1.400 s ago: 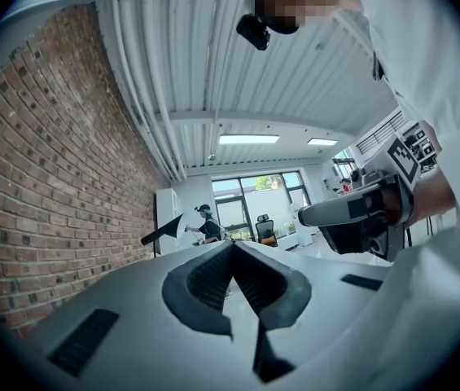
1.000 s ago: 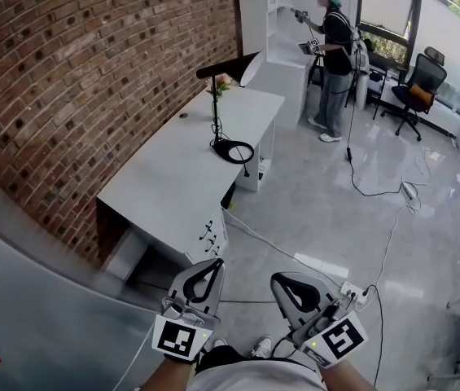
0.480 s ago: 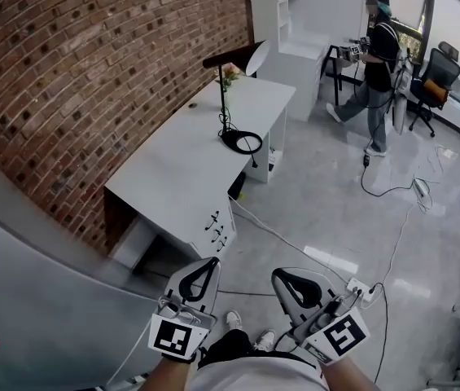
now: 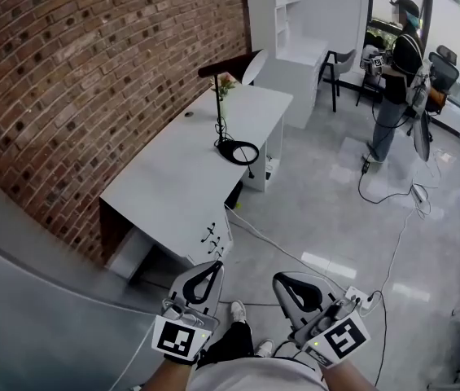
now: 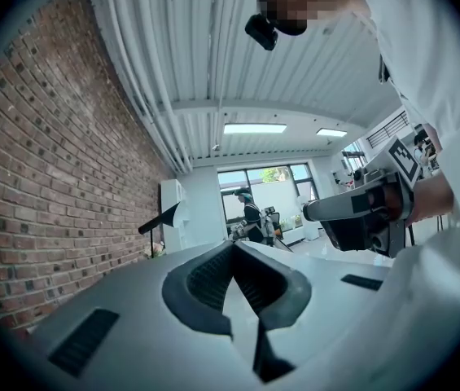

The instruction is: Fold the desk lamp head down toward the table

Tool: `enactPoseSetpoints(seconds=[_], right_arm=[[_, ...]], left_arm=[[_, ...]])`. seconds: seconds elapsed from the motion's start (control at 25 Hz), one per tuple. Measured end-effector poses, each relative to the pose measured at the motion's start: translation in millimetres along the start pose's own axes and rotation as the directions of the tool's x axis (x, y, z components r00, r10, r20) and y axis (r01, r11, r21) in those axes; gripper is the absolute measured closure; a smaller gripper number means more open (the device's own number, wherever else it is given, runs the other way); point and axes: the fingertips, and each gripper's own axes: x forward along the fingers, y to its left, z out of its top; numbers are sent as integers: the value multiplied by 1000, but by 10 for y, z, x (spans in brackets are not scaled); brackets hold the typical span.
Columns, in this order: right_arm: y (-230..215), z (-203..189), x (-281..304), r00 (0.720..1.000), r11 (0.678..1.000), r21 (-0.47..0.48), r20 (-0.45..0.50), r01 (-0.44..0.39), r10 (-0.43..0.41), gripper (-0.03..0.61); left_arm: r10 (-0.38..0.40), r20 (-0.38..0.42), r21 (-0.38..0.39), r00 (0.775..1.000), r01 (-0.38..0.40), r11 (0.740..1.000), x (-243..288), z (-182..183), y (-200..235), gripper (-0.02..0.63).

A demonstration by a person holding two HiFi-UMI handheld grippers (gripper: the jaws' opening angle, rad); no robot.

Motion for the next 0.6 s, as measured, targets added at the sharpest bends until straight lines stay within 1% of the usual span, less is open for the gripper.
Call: enactPoseSetpoints(seconds=[0.16,0.28,0.48,0.6], right_arm=[[-244,-63,120,999,999,8,-16,40,-40,560],[-426,-122,254,998,998,15,-34,61,-60,560],[-680,-180,624,996,997,20,-59,72,-70,560],[-810,-200,872,996,997,25,-65,70,-68,560]], left_arm=[[-45,0,-16,999,45,999,290,-109,62,606],[-64,-5,-27,998,64,998,500,-201,176,606],[-73,-21,-59,997,72,996,779,-372,496,606],[-72,-34,-65,997,69,995,918,-474,711,606]])
